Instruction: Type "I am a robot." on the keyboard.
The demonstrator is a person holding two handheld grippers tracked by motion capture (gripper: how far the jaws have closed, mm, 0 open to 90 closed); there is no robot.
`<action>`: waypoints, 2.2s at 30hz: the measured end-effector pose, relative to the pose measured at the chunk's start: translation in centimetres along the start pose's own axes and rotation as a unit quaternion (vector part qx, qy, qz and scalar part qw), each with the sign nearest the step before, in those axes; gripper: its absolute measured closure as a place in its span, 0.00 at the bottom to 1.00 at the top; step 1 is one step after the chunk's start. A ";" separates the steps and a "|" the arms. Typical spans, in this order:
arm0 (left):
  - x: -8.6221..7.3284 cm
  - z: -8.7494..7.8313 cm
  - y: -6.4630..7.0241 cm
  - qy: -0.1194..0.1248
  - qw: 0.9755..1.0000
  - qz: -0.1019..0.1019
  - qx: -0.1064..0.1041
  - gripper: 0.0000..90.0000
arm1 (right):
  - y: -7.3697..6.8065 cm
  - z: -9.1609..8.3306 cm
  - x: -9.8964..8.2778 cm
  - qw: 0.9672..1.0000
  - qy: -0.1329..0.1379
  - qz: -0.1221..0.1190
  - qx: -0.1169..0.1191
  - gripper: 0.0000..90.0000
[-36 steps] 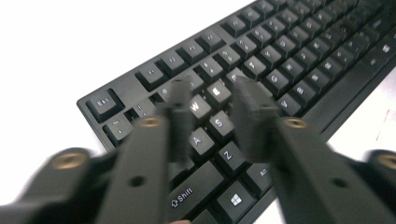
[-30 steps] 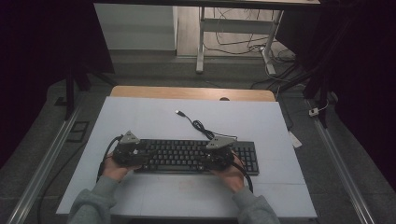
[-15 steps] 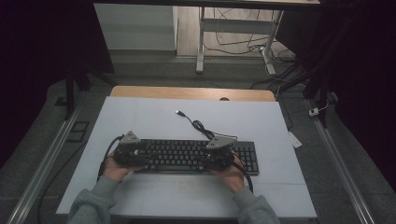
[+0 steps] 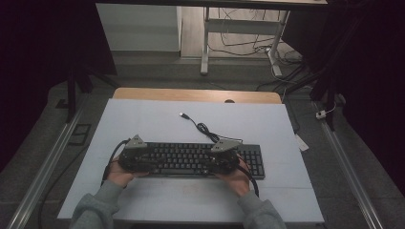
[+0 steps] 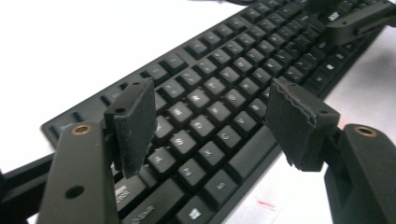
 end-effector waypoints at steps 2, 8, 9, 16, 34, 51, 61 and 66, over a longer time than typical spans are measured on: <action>0.0 0.2 0.5 -0.006 1.000 0.011 -0.006 0.37 | 0.0 0.0 0.0 1.000 0.000 0.000 0.000 0.62; -0.1 0.9 1.8 -0.018 0.999 0.029 -0.023 0.37 | 0.1 -0.1 0.0 1.000 -0.002 -0.001 -0.002 0.62; -0.2 1.1 2.0 -0.021 0.999 0.032 -0.024 0.37 | 0.1 -0.1 0.0 1.000 -0.001 -0.001 -0.003 0.62; -0.4 1.8 3.2 -0.035 0.998 0.050 -0.035 0.37 | 0.0 -0.1 0.0 1.000 -0.001 -0.001 -0.003 0.62; -0.7 2.9 4.7 -0.042 0.995 0.083 -0.043 0.90 | 0.0 0.0 0.0 1.000 -0.001 -0.001 -0.002 0.61; -1.3 4.3 5.3 -0.061 0.993 0.095 -0.040 0.99 | 0.0 0.0 0.0 1.000 -0.002 -0.001 -0.001 0.61; -1.4 4.7 5.2 -0.062 0.993 0.094 -0.038 0.99 | -0.1 0.1 -0.1 1.000 -0.003 -0.002 -0.001 0.61; -1.6 4.9 5.2 -0.068 0.993 0.094 -0.037 0.99 | 0.0 0.0 0.0 1.000 -0.001 -0.001 -0.001 0.61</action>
Point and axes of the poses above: each handheld gripper's, and its own axes: z roughly forward along the jaws, x roughly out of its top, y roughly to its right, the point moved 10 cm from there along z, roughly forward along the jaws, and after that the axes turned 4 degrees about z, right-handed, at the moved point
